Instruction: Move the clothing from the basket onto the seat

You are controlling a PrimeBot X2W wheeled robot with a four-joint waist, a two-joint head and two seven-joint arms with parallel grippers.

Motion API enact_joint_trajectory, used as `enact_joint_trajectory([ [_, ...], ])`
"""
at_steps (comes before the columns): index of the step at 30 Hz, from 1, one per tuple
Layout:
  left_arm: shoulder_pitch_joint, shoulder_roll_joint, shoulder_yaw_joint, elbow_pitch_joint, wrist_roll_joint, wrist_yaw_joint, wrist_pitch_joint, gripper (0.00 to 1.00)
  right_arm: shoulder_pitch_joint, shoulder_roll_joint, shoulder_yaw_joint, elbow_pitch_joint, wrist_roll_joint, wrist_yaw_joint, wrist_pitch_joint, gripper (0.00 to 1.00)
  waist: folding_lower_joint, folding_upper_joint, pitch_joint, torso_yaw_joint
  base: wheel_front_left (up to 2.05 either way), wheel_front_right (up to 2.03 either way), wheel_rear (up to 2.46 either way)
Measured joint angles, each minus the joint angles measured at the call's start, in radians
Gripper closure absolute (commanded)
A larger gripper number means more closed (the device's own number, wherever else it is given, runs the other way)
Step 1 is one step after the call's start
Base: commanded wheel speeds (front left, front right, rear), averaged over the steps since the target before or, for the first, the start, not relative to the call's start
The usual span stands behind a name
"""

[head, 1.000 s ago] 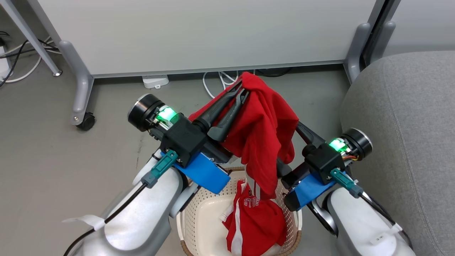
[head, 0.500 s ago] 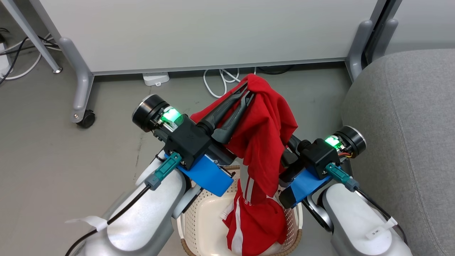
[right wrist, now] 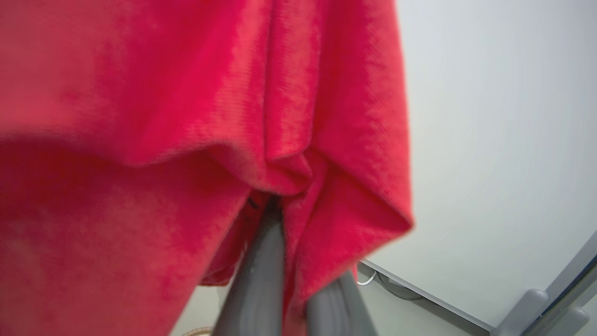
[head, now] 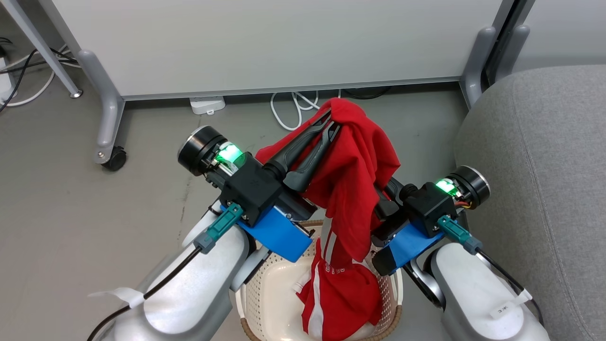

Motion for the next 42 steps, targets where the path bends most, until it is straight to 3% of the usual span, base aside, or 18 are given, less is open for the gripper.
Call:
enact_joint_trajectory([
  [6,-0.005,0.002,-0.003,0.000,-0.002,0.007,-0.002,1.00,0.001,0.001,-0.003,-0.004,0.000,0.000,0.000,1.00,0.0000,0.0000,0.002,0.002,0.00,0.00,0.00],
  [7,-0.006,0.002,-0.003,-0.001,-0.002,0.009,-0.004,0.83,0.001,0.001,-0.004,-0.005,0.001,0.000,0.000,1.00,0.0000,0.0000,0.003,0.002,0.00,0.00,0.00],
  [8,-0.006,0.002,-0.003,-0.001,-0.002,0.009,-0.004,0.58,0.001,0.001,-0.004,-0.005,0.002,0.000,0.000,1.00,0.0000,0.0000,0.003,0.003,0.00,0.00,0.00],
  [9,-0.006,0.002,-0.003,-0.001,-0.002,0.012,-0.005,0.00,0.001,0.001,-0.005,-0.006,0.004,0.000,0.000,1.00,0.0000,0.0000,0.003,0.003,0.00,0.00,0.00],
  [25,-0.002,0.013,-0.009,-0.002,0.004,0.031,-0.015,0.00,0.082,0.018,-0.137,-0.052,0.016,0.000,0.000,1.00,0.0000,0.0000,0.001,-0.009,0.00,0.00,0.00],
  [42,0.015,0.028,-0.033,-0.007,0.005,0.032,-0.022,0.00,0.128,0.031,-0.322,-0.149,-0.001,0.000,0.000,1.00,0.0001,0.0000,0.067,-0.142,0.00,0.00,0.00],
])
